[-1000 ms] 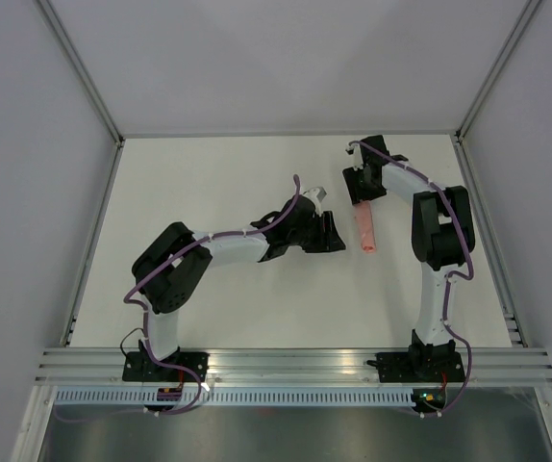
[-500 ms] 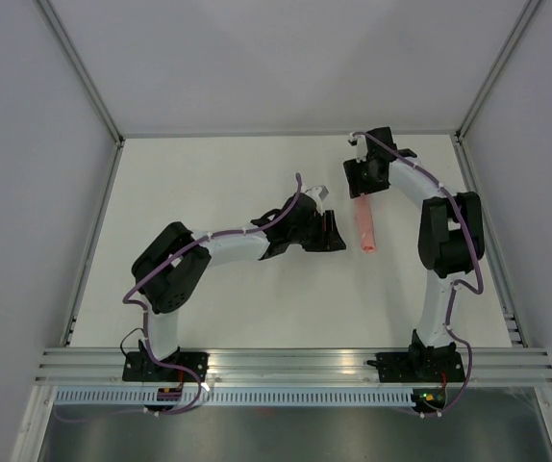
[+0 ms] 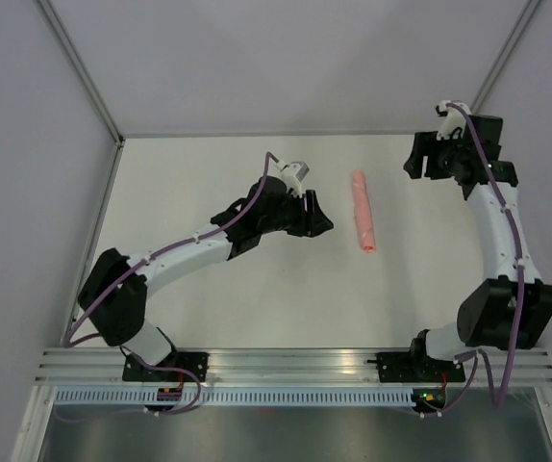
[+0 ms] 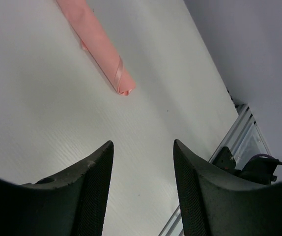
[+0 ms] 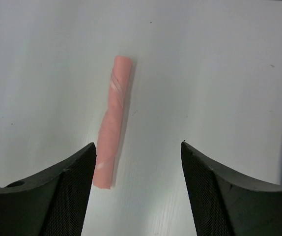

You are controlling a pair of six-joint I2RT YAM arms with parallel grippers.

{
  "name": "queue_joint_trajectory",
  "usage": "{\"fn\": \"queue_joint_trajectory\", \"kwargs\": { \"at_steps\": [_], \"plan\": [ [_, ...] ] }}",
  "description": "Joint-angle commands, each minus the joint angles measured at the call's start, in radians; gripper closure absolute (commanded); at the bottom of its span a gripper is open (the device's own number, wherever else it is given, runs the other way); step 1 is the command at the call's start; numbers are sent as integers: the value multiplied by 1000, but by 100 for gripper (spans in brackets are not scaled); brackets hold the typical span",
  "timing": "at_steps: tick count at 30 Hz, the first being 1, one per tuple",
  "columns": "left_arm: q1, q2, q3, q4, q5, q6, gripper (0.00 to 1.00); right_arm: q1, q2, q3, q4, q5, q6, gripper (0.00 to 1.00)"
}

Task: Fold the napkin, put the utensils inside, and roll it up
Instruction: Reset both arms

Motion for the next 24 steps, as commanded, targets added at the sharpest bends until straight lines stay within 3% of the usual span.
{"fn": "queue_joint_trajectory", "kwargs": {
  "at_steps": [1, 8, 13, 24],
  "plan": [
    [19, -144, -65, -60, -33, 105, 43, -71, -160, -55, -33, -77, -47, 24],
    [51, -418, -208, -170, -104, 162, 41, -170, -421, -256, -77, -118, -125, 20],
    [57, -596, -271, -235, -168, 186, 38, -174, -504, -357, -51, -123, -118, 19],
    [63, -652, -259, -272, -187, 211, 37, -174, -544, -373, -25, -125, -102, 18]
  ]
}}
